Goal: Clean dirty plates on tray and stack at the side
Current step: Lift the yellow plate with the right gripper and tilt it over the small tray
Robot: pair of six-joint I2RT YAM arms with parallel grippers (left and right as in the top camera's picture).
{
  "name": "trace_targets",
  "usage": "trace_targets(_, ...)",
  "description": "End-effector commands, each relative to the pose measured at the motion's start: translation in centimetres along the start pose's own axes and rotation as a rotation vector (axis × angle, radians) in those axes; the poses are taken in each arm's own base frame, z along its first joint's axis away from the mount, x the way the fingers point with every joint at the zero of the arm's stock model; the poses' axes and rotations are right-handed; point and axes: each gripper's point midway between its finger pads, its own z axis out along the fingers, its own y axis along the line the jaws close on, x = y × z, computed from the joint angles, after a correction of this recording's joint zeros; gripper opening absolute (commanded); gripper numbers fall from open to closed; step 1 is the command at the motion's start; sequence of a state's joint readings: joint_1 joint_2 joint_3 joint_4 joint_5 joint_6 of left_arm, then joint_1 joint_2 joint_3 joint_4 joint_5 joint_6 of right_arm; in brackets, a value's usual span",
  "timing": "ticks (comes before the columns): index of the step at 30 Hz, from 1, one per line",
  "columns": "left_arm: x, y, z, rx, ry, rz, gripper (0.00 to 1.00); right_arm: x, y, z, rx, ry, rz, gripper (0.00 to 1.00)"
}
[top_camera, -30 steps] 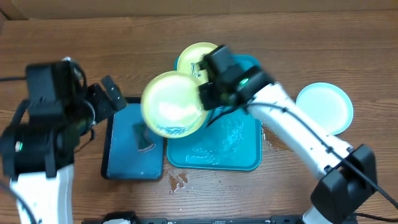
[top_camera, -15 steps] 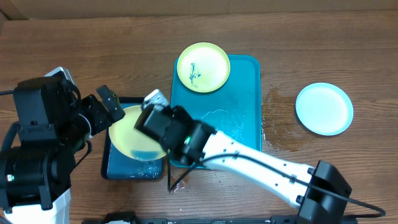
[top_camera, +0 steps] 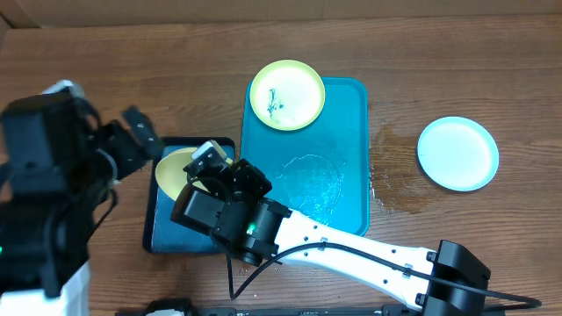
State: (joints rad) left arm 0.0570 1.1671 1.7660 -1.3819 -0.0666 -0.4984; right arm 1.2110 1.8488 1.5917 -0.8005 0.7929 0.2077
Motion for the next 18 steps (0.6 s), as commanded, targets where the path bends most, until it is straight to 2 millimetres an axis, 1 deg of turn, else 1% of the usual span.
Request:
trace_targets(1, -2.9, 2.4, -4.1, -0.103, -0.193, -0.064, 1.00, -2.5, -2.3, -1.3, 0.071, -0.078, 0.064, 0.04)
trace_targets(3, -3.1, 2.9, -4.7, -0.126, -0.219, -0.066, 1.00, -3.1, -3.0, -1.7, 0.096, -0.104, 0.082, 0.04)
trace_targets(8, -2.9, 3.3, -4.8, -0.148, -0.216, -0.041, 1.00, -4.1, -4.2, -2.6, 0.136, -0.145, 0.114, 0.04)
trace_targets(13, -2.9, 3.2, -4.2, -0.154, -0.199, -0.038, 1.00, -4.5, -5.3, -3.5, 0.153, -0.163, 0.130, 0.04)
trace_targets(18, -2.9, 3.2, -3.6, -0.162, -0.185, -0.035, 1.00, -5.3, -6.8, -4.9, 0.178, -0.196, 0.160, 0.04)
